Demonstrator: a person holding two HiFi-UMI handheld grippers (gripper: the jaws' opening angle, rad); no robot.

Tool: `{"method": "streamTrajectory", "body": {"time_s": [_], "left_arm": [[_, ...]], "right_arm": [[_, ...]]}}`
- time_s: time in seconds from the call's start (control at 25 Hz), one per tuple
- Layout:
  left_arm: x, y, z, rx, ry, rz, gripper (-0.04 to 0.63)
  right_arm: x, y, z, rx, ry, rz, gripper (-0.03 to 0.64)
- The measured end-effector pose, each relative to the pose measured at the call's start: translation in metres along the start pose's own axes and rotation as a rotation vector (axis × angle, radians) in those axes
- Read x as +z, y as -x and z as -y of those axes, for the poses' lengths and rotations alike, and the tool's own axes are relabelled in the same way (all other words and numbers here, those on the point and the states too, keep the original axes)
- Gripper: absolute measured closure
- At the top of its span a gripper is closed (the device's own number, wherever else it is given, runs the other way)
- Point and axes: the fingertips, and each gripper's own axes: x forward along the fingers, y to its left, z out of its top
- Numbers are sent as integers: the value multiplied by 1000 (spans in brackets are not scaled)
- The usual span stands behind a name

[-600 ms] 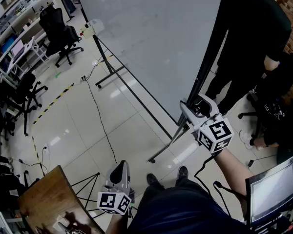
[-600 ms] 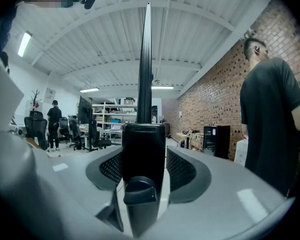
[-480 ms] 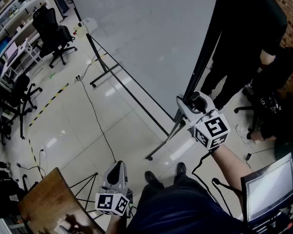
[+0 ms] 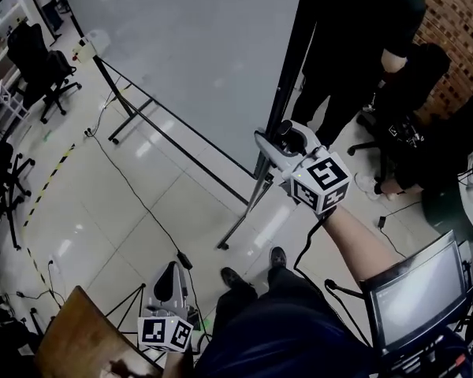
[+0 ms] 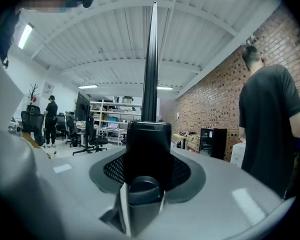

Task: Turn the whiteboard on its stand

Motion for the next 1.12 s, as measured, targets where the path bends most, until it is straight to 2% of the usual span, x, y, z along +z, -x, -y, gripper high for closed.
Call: {"method": "streamTrajectory", "body": {"time_s": [0.24, 0.56, 0.8, 1.12], "left_arm": [[11, -4, 11, 2, -39, 20, 590], [0, 8, 18, 95, -61, 51, 591], [3, 15, 34, 102, -85, 58, 591], [-16, 16, 61, 105, -84, 65, 591]], "right_arm": [[-3, -3, 5, 5, -4, -5, 443], [-12, 2, -1, 6, 1, 11, 443], [-8, 17, -5, 8, 4, 31, 442], [-12, 42, -6, 22, 7, 51, 442]]}}
